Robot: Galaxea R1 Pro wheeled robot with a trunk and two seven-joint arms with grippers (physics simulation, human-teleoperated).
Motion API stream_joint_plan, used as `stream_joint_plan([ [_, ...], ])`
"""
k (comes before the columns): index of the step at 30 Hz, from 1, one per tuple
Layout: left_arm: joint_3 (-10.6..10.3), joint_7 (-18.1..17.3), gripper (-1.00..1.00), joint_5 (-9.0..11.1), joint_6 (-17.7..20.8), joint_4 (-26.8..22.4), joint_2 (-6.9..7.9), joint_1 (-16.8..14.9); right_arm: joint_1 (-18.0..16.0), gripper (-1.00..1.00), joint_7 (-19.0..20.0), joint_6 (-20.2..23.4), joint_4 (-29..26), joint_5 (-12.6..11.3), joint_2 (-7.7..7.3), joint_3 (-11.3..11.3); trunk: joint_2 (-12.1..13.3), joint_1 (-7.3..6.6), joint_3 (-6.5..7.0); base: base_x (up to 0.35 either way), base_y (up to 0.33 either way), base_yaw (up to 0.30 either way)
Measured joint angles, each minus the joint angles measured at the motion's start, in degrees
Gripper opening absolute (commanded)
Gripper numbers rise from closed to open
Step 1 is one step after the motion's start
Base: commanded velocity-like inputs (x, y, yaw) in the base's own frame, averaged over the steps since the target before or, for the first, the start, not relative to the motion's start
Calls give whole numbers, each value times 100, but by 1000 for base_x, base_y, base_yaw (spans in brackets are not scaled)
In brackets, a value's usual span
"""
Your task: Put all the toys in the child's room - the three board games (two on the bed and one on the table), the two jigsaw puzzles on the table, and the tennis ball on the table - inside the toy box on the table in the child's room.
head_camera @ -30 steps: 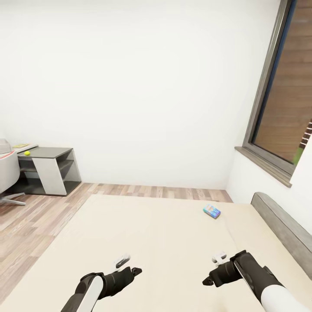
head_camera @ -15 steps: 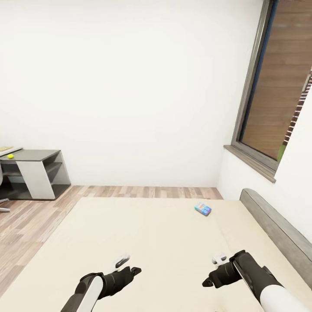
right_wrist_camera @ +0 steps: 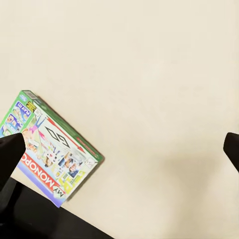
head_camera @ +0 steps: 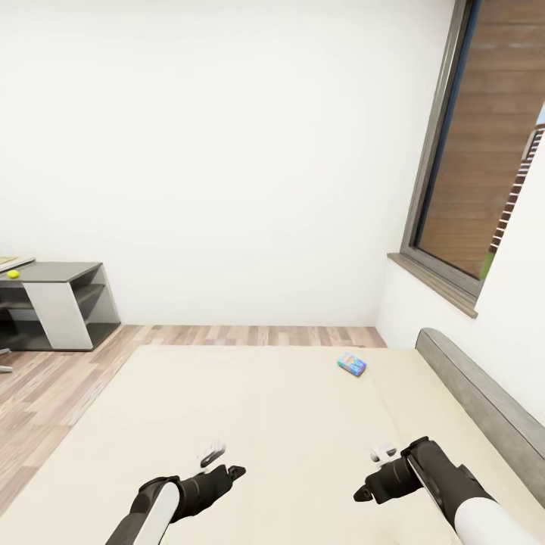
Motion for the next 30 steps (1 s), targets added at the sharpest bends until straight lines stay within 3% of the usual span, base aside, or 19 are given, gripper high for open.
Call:
stream_joint_plan([
  [30,46,35,100,-3,-22,144,0,-1,0,100,11,17,-2,1,-26,-8,0,0,-6,0,0,-2],
])
